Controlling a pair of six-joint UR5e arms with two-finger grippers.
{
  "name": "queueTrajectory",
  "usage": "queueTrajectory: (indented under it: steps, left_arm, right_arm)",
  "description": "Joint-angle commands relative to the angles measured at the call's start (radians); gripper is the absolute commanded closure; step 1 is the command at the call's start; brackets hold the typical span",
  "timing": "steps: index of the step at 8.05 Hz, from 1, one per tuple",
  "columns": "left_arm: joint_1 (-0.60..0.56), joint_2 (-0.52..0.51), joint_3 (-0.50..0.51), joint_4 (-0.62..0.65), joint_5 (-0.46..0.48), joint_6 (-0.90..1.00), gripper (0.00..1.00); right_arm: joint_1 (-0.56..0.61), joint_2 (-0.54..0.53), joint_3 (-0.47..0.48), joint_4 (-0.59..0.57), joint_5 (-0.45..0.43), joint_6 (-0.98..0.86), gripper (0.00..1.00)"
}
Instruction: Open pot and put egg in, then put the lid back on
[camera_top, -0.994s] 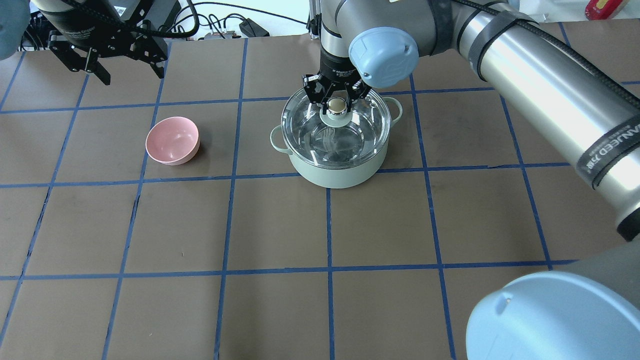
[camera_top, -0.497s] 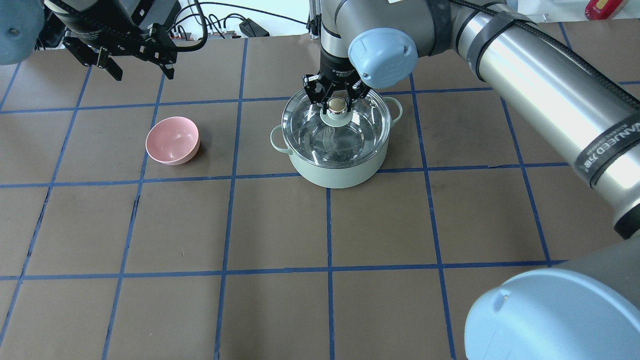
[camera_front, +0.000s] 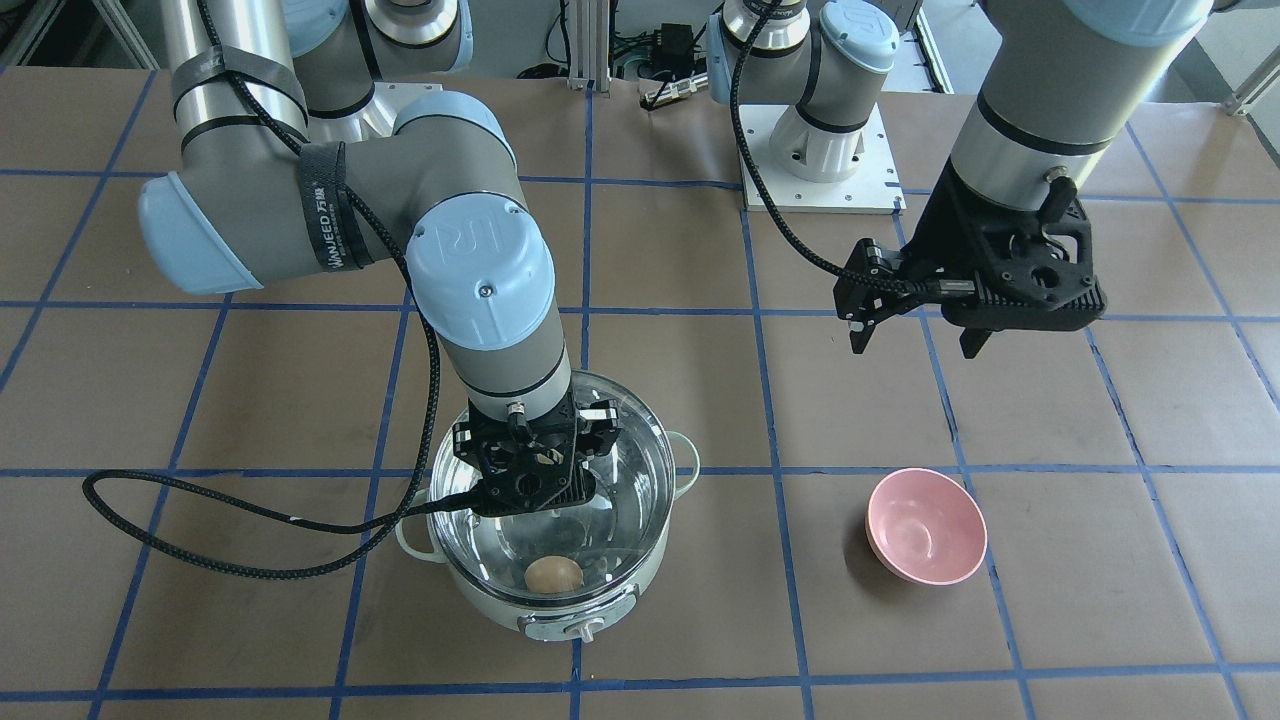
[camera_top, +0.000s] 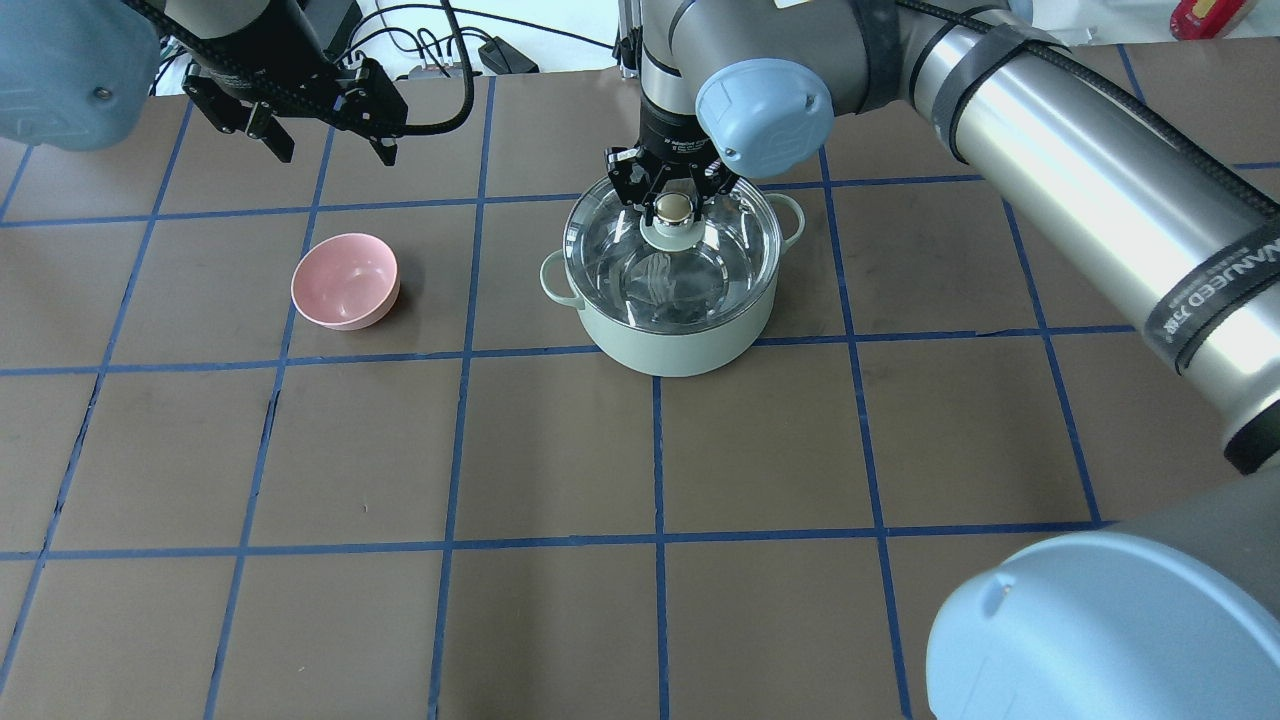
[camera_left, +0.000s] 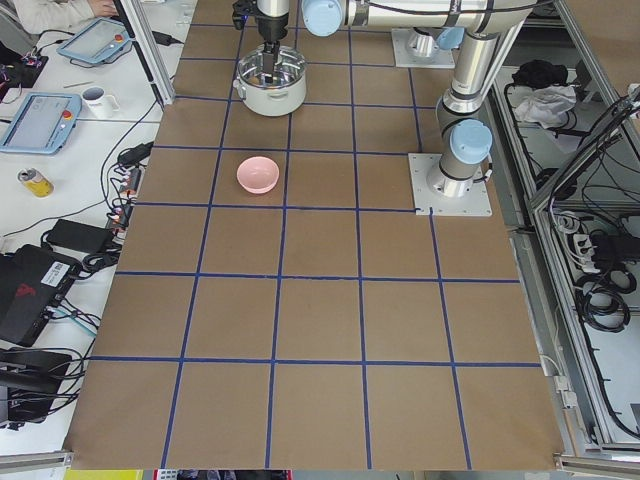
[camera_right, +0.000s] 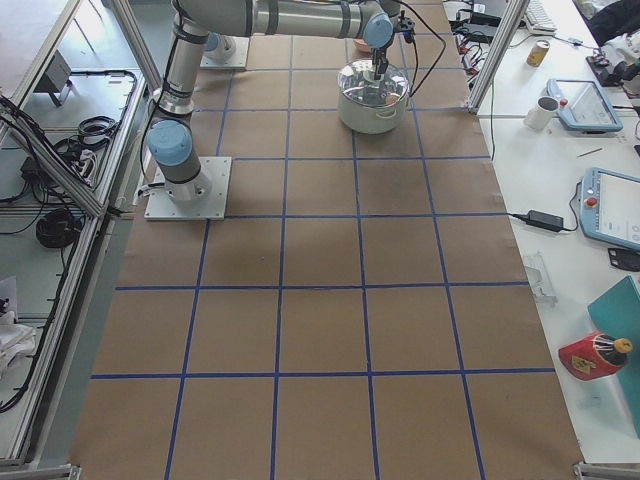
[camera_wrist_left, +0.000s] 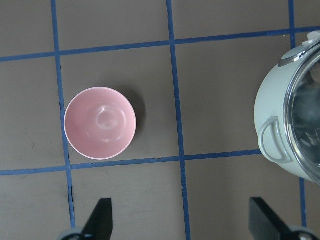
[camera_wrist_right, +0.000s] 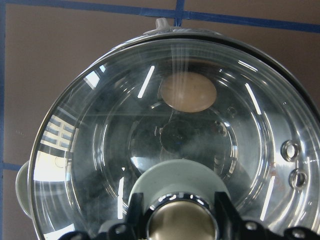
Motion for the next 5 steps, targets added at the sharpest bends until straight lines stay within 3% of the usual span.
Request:
queueTrajectory:
  steps: [1,5]
  left_arm:
    - [-0.004,0.002,-0.001,0.012,0.003,-0.002,0.04]
    - [-0.003,0.002,-0.003,0.012,0.005,-0.002,0.04]
  right_arm:
    - [0.000,-0.003,0.000,-0.010,-0.003,0.002,1.00]
    - [0.000,-0.005,0.002,-0.018,-0.009,-0.005,1.00]
